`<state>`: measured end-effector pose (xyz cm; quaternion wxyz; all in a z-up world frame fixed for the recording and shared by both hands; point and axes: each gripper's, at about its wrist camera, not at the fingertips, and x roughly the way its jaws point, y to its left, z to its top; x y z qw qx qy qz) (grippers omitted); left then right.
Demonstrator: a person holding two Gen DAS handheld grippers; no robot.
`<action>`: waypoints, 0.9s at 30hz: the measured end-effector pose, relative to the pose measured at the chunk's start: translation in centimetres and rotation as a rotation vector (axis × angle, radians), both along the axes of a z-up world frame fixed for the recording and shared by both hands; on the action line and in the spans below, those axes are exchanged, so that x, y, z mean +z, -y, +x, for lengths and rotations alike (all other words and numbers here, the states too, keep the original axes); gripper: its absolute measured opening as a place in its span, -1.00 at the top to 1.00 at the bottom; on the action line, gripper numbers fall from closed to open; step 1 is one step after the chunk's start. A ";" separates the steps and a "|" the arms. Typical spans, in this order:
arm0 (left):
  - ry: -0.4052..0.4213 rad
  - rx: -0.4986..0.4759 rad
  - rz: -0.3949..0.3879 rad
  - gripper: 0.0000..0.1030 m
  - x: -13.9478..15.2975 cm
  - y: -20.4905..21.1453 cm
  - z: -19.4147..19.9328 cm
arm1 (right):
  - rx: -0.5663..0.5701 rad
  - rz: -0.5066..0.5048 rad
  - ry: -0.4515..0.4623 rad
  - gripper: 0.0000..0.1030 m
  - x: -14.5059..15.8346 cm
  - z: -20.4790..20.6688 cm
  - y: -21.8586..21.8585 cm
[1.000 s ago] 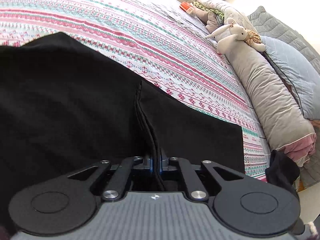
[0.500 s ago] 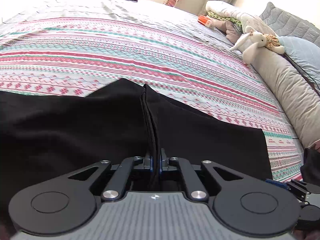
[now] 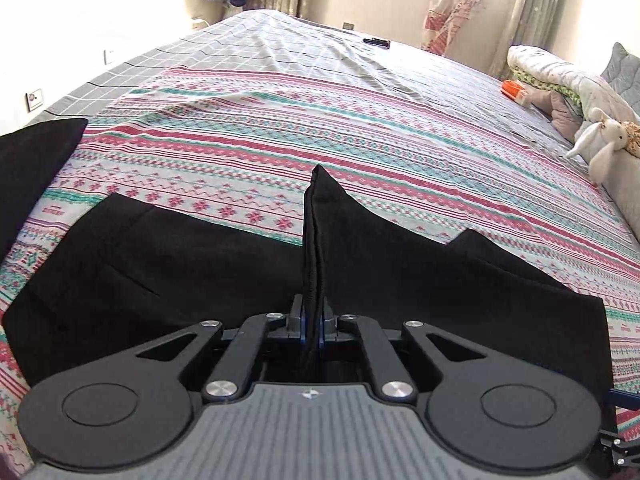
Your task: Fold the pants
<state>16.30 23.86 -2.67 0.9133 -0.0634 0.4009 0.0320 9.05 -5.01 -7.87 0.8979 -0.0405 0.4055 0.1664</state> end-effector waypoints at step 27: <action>0.116 0.174 0.150 -0.17 1.6 -4.4 -2.6 | 0.041 0.055 0.003 -0.54 0.8 1.0 -1.9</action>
